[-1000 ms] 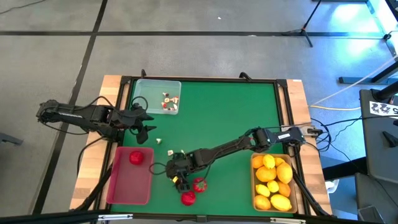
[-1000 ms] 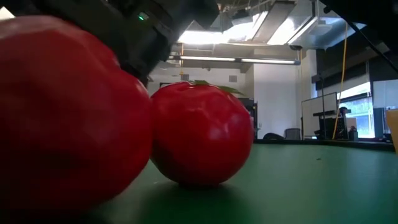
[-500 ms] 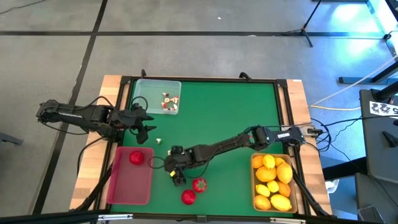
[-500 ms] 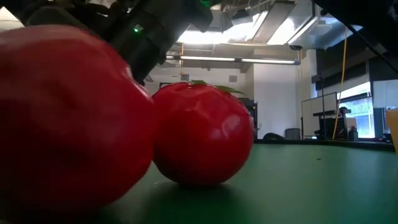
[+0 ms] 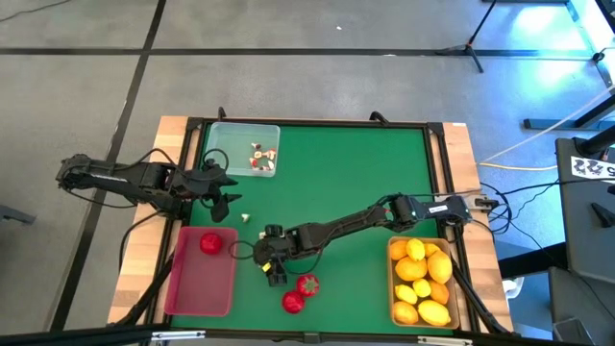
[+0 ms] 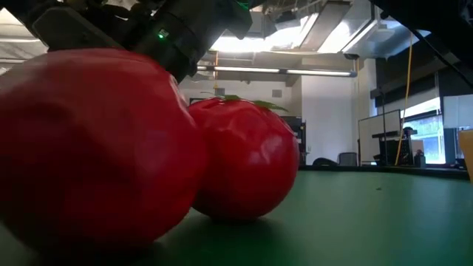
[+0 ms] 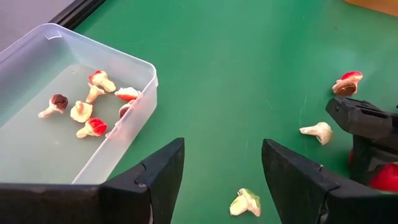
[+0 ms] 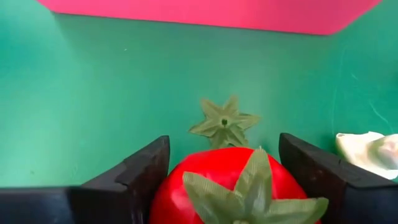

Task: Sort produce into baskets
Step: Put the tomato into the pink bin

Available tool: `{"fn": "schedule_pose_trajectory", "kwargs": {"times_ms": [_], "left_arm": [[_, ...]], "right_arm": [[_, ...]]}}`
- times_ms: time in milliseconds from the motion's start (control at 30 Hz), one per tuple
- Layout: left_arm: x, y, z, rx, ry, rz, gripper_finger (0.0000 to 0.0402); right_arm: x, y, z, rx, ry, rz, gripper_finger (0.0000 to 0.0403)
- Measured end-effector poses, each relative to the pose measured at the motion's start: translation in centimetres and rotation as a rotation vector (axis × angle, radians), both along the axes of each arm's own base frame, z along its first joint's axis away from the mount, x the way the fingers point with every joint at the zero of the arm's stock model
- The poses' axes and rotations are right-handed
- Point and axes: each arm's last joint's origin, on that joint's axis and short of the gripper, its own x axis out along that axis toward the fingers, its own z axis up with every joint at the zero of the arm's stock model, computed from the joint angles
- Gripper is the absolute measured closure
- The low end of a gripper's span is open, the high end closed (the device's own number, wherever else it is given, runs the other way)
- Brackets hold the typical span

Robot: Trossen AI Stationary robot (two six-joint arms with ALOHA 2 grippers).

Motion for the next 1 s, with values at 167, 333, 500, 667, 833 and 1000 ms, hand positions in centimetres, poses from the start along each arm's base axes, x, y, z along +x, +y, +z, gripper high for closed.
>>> {"fn": "schedule_pose_trajectory", "kwargs": {"times_ms": [167, 333, 500, 667, 833, 1000], "left_arm": [[0.0, 0.0, 0.0, 0.0, 0.0, 0.0, 0.0192], [0.0, 0.0, 0.0, -0.001, -0.001, 0.001, 0.0192], [0.0, 0.0, 0.0, -0.002, -0.001, 0.002, 0.0192], [0.0, 0.0, 0.0, -0.003, -0.001, 0.002, 0.0192], [0.0, 0.0, 0.0, -0.003, -0.001, 0.002, 0.0192], [0.0, 0.0, 0.0, -0.005, -0.002, 0.005, 0.0192]], "right_arm": [[0.0, 0.0, 0.0, 0.014, 0.004, -0.018, 0.013], [0.0, 0.0, 0.0, 0.014, 0.006, -0.017, 0.0112], [0.0, 0.0, 0.0, 0.014, 0.002, -0.017, 0.014], [0.1, 0.1, 0.7, 0.018, 0.003, -0.013, 0.014], [0.7, 0.3, 3.4, 0.027, -0.074, 0.007, 0.0125], [1.4, 0.8, 6.1, 0.03, -0.212, 0.048, 0.0137]]}}
